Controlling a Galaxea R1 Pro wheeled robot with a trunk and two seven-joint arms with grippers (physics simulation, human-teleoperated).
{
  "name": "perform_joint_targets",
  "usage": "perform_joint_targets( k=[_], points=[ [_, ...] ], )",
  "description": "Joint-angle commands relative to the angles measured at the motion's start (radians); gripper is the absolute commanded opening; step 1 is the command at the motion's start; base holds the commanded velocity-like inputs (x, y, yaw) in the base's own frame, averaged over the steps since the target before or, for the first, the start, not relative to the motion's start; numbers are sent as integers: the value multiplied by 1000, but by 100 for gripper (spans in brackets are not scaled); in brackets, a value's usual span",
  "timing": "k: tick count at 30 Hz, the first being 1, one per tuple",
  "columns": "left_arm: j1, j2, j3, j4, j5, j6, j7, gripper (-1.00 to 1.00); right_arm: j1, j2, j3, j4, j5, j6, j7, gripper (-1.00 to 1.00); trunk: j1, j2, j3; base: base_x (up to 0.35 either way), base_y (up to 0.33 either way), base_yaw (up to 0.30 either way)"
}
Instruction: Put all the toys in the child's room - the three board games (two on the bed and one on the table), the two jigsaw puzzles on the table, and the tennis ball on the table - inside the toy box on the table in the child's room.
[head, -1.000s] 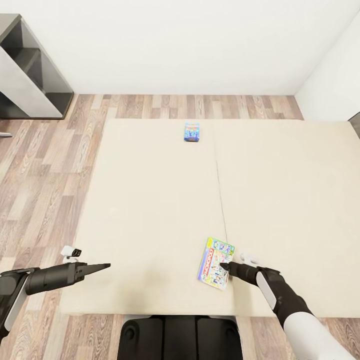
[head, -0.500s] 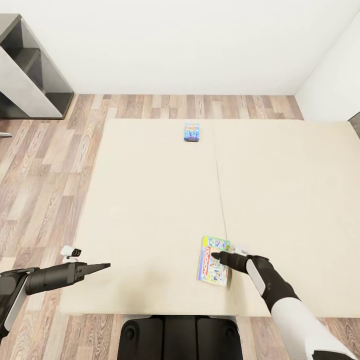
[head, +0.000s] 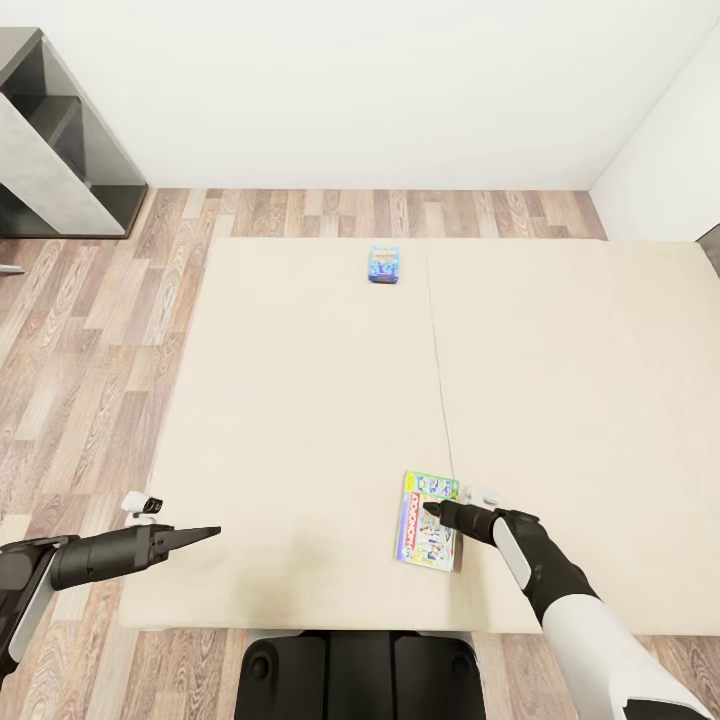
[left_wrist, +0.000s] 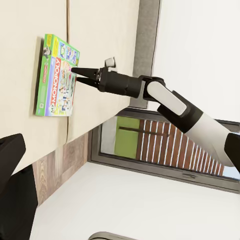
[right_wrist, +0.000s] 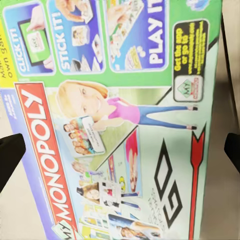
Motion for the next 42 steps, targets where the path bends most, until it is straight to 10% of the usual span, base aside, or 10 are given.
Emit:
perform_joint_targets(
  k=[1,42],
  points=[
    [0,0,0,0,0,11,-4,100,0,1,-4,-1,-2,5,5,100,1,-2,-1,0,0,0],
    [-1,0,-1,0,0,11,-4,100,0,4,-3,-3,0,-9,8,100,1,-2,-28,0,0,0]
  ],
)
